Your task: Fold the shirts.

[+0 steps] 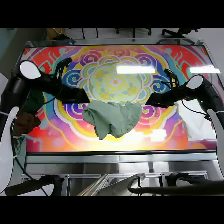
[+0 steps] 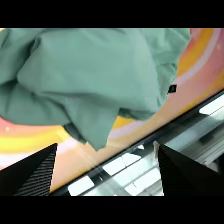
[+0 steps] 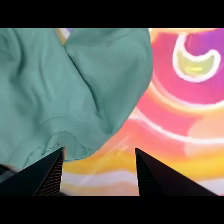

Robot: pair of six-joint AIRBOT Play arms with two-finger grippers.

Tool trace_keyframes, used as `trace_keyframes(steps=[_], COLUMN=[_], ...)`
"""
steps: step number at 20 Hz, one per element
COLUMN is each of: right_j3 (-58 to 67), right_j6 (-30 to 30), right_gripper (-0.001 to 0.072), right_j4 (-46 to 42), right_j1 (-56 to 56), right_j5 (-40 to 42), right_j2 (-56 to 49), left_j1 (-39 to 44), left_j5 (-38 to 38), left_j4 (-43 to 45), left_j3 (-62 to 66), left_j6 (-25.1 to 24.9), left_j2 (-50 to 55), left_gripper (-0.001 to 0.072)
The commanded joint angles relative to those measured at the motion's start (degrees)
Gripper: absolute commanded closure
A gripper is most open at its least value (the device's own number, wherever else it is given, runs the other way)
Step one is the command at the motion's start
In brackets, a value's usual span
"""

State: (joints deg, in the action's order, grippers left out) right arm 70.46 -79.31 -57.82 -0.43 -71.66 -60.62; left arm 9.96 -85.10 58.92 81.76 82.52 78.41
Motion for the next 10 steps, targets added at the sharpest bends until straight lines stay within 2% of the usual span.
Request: trace_keyframes(steps=[1, 4, 6, 8, 10], right_j3=[-0.85, -1.99, -2.01, -2.01, -2.01], right_j6=[0.98, 1.81, 3.08, 5.9, 8.63], right_gripper=[0.0208, 0.0208, 0.0208, 0.0208, 0.0209], right_j4=[0.26, 0.98, 3.69, 7.63, 12.35], right_j1=[-1.42, 0.31, 1.7, 2.95, 3.96], right_j5=[-2.05, -1.97, -1.64, 0.0, 1.84], right_j2=[-4.28, -9.94, -14.03, -17.14, -19.43], left_j1=[-0.76, 3.76, 7.06, 9.81, 12.22], left_j5=[3.54, 22.03, 34.34, 41.31, 44.26], left_j4=[-1.27, -9.07, -15.37, -19.41, -20.59], left_j3=[-19.45, -39.17, -47.36, -50.45, -50.03], left_j6=[0.42, -1.77, -4.31, -6.03, -6.69], left_j2=[-7.65, -12.72, -13.29, -11.74, -9.07], left_gripper=[0.0029, 0.0029, 0.0029, 0.003, 0.0031])
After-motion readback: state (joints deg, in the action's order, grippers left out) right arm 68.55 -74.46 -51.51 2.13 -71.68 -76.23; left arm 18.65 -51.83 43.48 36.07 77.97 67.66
